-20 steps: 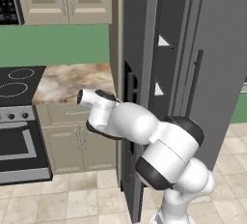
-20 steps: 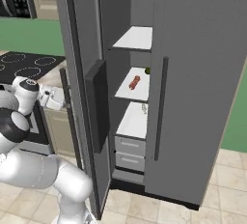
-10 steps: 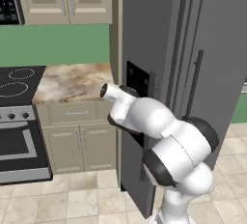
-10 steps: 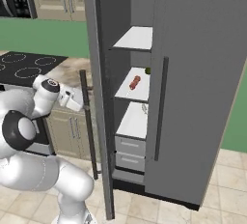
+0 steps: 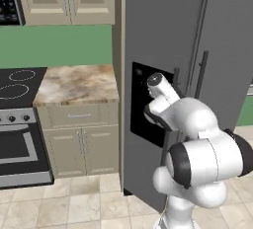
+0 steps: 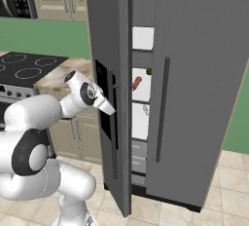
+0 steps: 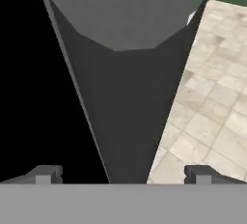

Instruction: Store the kebab skewer in the freezer for long-term storage. Close the freezer door after placing the cooked food.

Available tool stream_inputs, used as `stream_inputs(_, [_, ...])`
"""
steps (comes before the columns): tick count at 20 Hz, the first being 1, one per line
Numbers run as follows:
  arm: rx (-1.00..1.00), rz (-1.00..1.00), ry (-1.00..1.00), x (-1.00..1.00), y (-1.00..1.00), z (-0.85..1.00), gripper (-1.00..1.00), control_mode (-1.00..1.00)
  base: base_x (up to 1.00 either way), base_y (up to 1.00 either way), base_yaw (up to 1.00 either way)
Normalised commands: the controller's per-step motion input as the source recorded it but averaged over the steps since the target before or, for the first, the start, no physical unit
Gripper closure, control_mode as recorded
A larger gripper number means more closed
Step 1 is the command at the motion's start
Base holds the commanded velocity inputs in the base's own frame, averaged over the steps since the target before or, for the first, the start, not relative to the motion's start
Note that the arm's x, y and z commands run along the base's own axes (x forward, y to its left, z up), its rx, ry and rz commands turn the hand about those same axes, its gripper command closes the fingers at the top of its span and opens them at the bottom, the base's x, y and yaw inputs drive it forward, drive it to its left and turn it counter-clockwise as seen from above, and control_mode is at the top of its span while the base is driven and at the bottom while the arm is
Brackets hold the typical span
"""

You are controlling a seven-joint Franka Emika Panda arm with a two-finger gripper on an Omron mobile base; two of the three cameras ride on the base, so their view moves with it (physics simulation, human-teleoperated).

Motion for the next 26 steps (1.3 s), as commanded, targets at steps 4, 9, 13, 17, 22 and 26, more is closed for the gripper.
stream_inputs(4, [0.11,0.05,0.00,0.18,-0.27,0.07,-1.00,-1.00,0.00,0.00,0.00])
stream_inputs(9, [0.00,0.15,0.00,0.43,-0.04,0.05,-1.00,-1.00,0.00,0.00,0.00])
stream_inputs(13, [0.00,0.16,0.03,0.57,-0.01,0.34,-1.00,-1.00,0.00,0.00,0.00])
stream_inputs(17, [0.00,0.13,0.04,0.67,-0.26,0.34,-1.00,-1.00,0.00,0.00,0.00])
stream_inputs(22, [0.00,0.12,0.00,0.49,-0.50,0.20,-1.00,-1.00,0.00,0.00,0.00])
stream_inputs(26, [0.00,0.09,0.01,0.55,-0.38,0.18,-1.00,-1.00,0.00,0.00,0.00])
